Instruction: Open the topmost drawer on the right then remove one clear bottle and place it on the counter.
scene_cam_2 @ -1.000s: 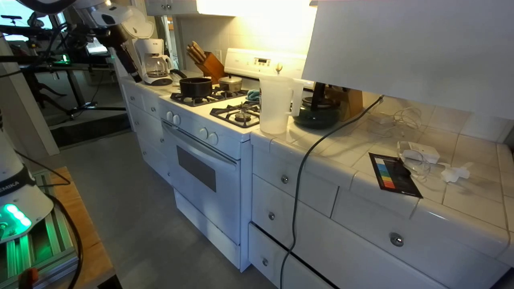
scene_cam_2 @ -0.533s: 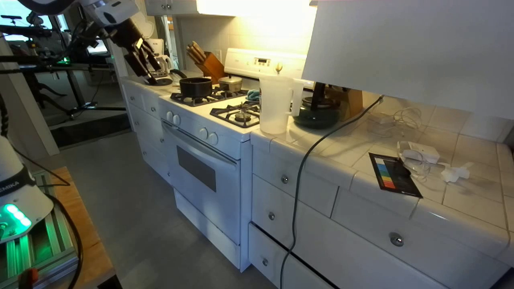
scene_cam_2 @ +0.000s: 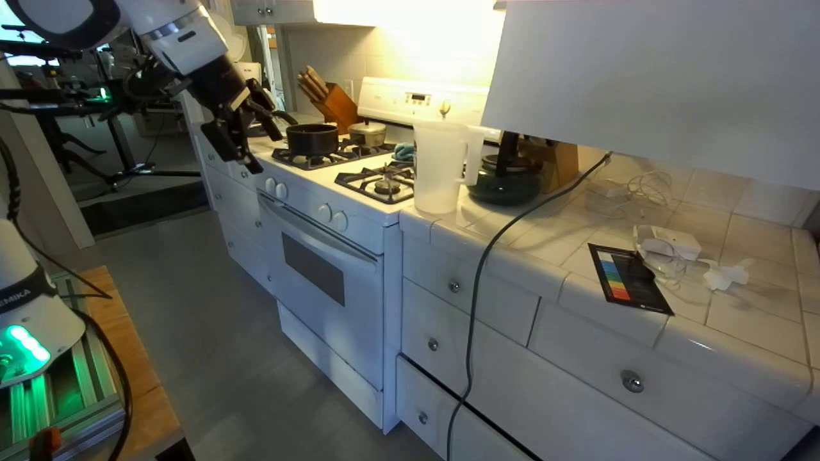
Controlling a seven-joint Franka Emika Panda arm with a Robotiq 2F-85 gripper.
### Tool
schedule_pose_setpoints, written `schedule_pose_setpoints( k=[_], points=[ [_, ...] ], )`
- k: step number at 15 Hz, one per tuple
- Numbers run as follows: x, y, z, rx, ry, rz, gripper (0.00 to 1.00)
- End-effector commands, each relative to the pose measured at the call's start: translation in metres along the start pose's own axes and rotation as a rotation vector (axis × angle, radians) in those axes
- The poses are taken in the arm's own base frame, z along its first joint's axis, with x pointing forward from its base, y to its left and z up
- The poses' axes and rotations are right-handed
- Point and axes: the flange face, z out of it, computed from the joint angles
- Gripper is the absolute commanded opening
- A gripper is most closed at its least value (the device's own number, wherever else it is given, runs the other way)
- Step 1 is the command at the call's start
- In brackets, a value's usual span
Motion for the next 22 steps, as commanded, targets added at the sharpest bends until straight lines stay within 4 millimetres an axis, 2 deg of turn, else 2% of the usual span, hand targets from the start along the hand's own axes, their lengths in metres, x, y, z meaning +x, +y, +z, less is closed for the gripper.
schedule_pose_setpoints(
  k=[1,13,15,17,20,22],
  points=[
    [0.01,0.022,0.007,0.02,-0.02,0.026,1.0],
    [0.008,0.019,0.007,-0.005,-0.02,0.02,1.0],
    [0.006,0.016,0.013,0.016,-0.044,-0.034,1.0],
    [0.019,0.031,0.023,0.049,-0.075,-0.059,1.0],
    [0.049,0.072,0.037,0.066,-0.07,0.006,1.0],
    [0.075,0.101,0.046,0.04,0.055,0.124,1.0]
  ],
)
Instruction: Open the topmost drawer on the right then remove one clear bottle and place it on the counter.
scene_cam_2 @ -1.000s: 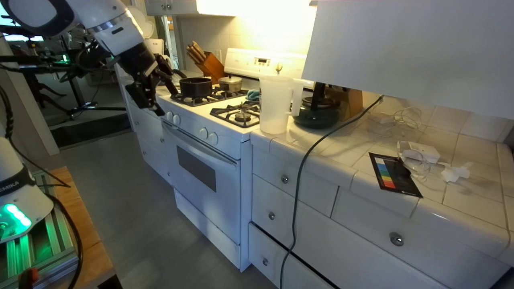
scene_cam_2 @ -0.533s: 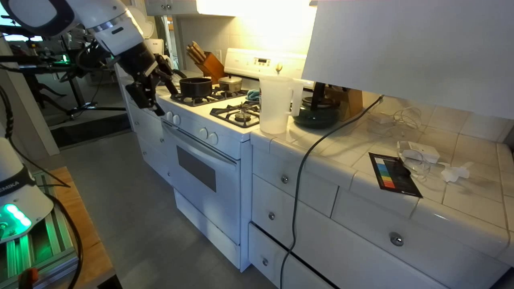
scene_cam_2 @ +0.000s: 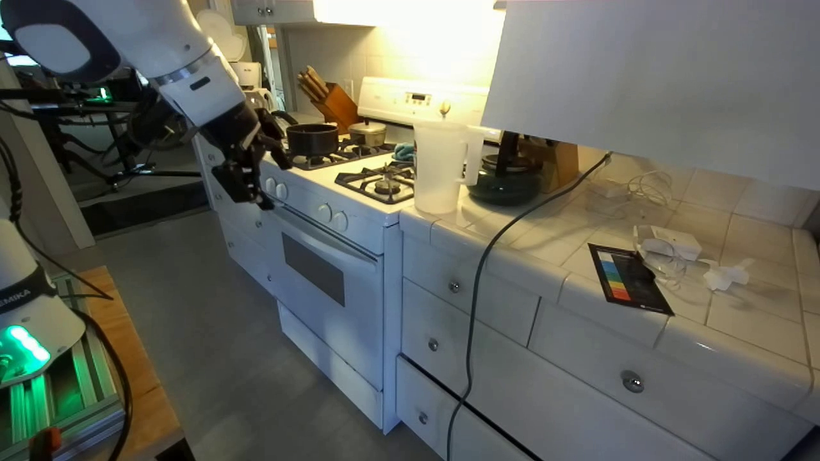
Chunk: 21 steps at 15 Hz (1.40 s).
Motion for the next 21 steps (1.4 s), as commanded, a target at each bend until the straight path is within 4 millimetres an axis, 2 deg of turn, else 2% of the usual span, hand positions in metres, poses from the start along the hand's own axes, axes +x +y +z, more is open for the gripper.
schedule_pose_setpoints(
  k=[1,3,5,7,11,13,18,19,20,21],
  points=[
    [0.049,0.037,0.014,-0.016,0.162,0.148,1.0],
    [0.069,0.047,0.019,-0.018,0.266,0.242,1.0],
    [0.084,0.048,0.026,-0.001,0.305,0.351,1.0],
    [0.096,0.046,0.036,0.034,0.289,0.46,1.0],
    [0.111,0.046,0.07,0.079,0.242,0.672,1.0],
    [0.114,0.06,0.09,0.091,0.22,0.784,1.0],
    [0.109,0.121,0.149,0.064,0.163,1.043,1.0],
    [0.11,0.124,0.157,0.063,0.134,1.064,1.0],
    [0.1,0.114,0.137,0.056,0.156,1.001,1.0],
    [0.101,0.122,0.147,0.04,0.143,1.018,1.0]
  ],
)
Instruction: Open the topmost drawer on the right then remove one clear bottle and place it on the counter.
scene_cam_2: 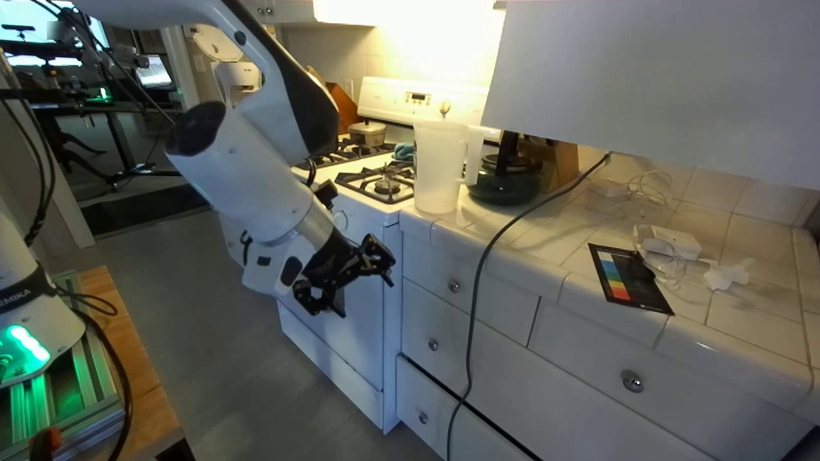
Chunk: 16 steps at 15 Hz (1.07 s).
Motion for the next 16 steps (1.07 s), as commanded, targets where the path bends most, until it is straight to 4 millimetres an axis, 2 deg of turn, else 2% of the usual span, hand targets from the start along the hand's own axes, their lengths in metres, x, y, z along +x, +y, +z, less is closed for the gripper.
schedule_pose_setpoints(
  k=[1,4,6,10,13,16],
  points=[
    [0.003,0.001,0.005,-0.011,0.003,0.008,1.0],
    [0.004,-0.003,0.01,-0.013,0.003,0.015,1.0],
    [0.001,-0.01,0.016,0.052,0.028,0.035,1.0],
    [-0.022,-0.031,0.037,0.189,0.024,0.031,1.0],
    [-0.038,-0.043,0.061,0.259,0.046,-0.048,1.0],
    [-0.042,-0.042,0.093,0.243,0.082,-0.141,1.0]
  ],
)
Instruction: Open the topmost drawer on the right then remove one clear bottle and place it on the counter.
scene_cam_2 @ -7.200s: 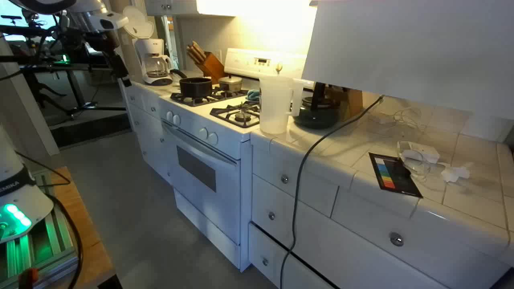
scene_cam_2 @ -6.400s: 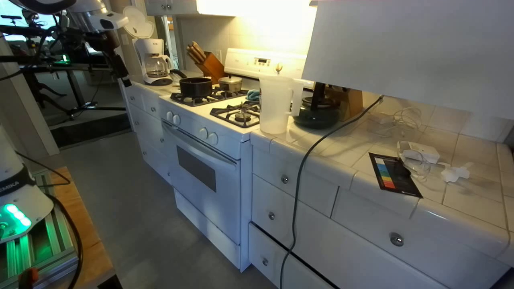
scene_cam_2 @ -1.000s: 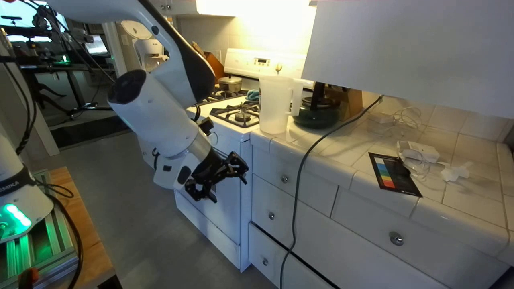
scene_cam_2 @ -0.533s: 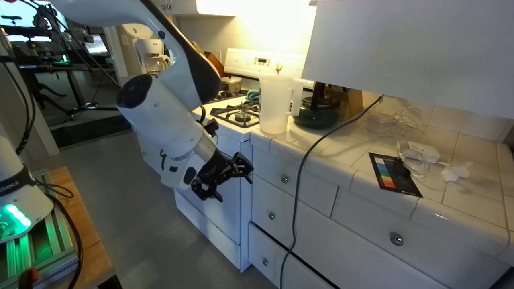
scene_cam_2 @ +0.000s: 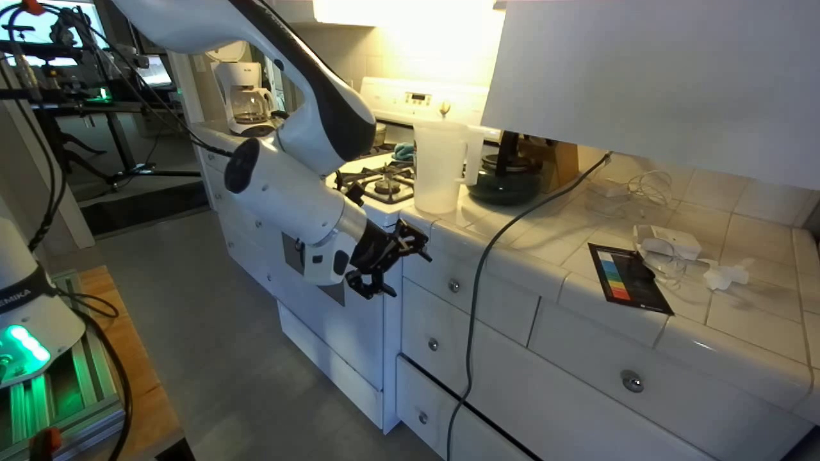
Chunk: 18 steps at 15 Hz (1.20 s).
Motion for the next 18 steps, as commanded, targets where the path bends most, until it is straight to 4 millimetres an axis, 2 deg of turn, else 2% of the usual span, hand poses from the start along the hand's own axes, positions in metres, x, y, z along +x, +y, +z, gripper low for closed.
schedule_pose_setpoints(
  k=[1,4,7,13,18],
  points=[
    [0.0,0.01,0.042,-0.026,0.049,-0.107,1.0],
    [-0.005,0.02,0.075,-0.061,0.06,-0.194,1.0],
    [-0.012,0.016,0.098,-0.072,0.055,-0.27,1.0],
    [-0.039,-0.007,0.132,-0.03,0.044,-0.369,1.0],
    [-0.052,-0.002,0.159,-0.043,0.048,-0.383,1.0]
  ],
)
